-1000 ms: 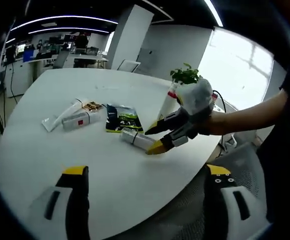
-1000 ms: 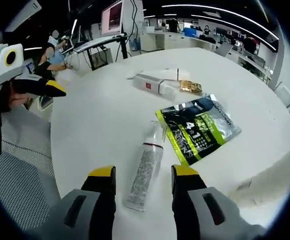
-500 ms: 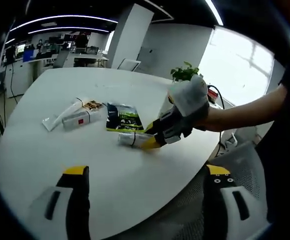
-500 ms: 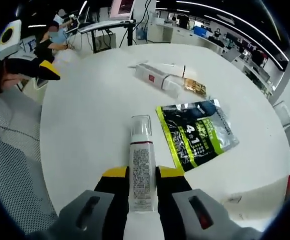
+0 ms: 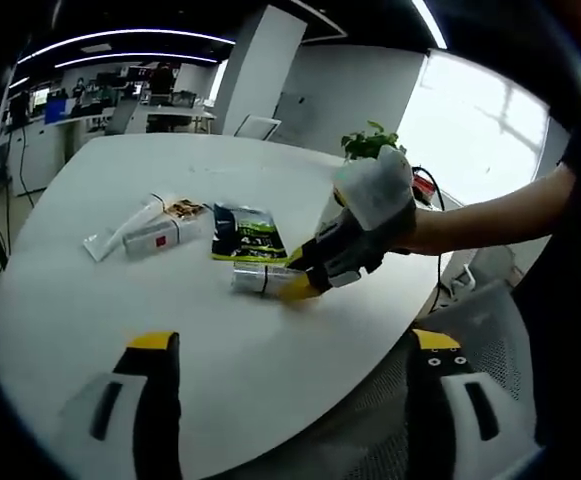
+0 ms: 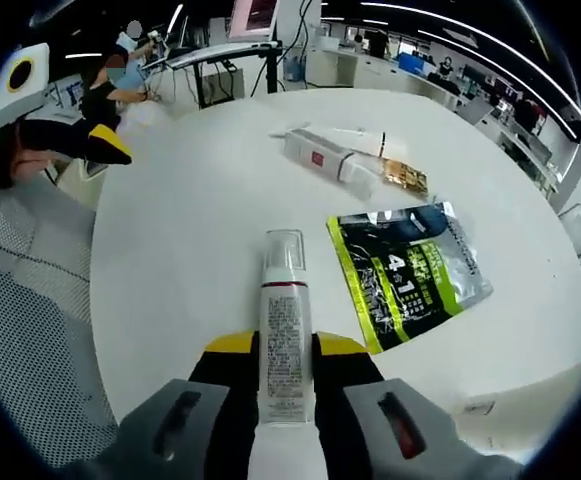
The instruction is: Arrange the skincare products in the storage area until every visible bottle or jar stands upright without overlapping.
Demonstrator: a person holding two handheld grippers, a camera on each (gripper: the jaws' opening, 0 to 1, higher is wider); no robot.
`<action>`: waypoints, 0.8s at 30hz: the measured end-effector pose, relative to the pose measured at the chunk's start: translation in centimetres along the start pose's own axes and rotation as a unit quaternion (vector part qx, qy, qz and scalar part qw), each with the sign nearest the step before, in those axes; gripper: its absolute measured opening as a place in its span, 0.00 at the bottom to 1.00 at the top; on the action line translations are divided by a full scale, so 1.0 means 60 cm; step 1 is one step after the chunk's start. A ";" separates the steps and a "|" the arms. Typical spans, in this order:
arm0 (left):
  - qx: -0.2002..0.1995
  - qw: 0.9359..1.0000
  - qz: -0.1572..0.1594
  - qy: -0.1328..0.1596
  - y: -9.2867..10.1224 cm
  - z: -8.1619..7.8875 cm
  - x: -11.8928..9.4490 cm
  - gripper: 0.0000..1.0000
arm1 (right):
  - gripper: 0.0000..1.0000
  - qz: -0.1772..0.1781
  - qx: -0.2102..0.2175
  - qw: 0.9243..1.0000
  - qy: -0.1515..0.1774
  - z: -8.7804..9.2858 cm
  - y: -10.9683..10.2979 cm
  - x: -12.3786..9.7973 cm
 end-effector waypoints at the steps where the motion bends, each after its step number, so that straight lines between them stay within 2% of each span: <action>1: -0.001 1.000 0.000 0.001 0.001 -0.001 0.000 0.87 | 0.20 0.000 0.001 1.000 0.001 0.000 0.000 0.000; 3: -0.003 1.000 -0.001 0.001 -0.001 0.000 0.000 0.87 | 0.20 -0.023 0.022 0.999 0.004 0.001 -0.004 0.000; 4: -0.003 1.000 -0.002 0.001 -0.001 0.000 -0.001 0.86 | 0.20 -0.027 0.056 0.998 0.003 0.003 -0.003 0.002; 8: -0.001 1.000 -0.003 -0.002 0.000 0.001 0.000 0.86 | 0.19 -0.029 0.107 0.994 0.016 0.011 -0.005 -0.002; 12: -0.001 1.000 -0.003 -0.004 -0.001 0.002 0.000 0.86 | 0.19 -0.031 0.116 0.993 0.022 0.020 -0.018 -0.017; 17: -0.002 1.000 -0.004 -0.003 0.000 0.001 -0.001 0.85 | 0.19 -0.027 0.135 0.990 0.037 0.022 -0.017 -0.027; 24: -0.005 1.000 -0.008 0.001 -0.002 -0.002 -0.003 0.85 | 0.19 -0.018 0.177 0.980 0.086 0.014 -0.020 -0.055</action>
Point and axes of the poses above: the point that each gripper's makers call its tool centre point, and the gripper's own axes: x roughly forward along the fingers, y roughly to its right, z roughly out of its underside, the point moved 8 cm from there along -x, roughly backward along the fingers, and after that the axes turned 5 degrees about y, right-handed, at the moved point
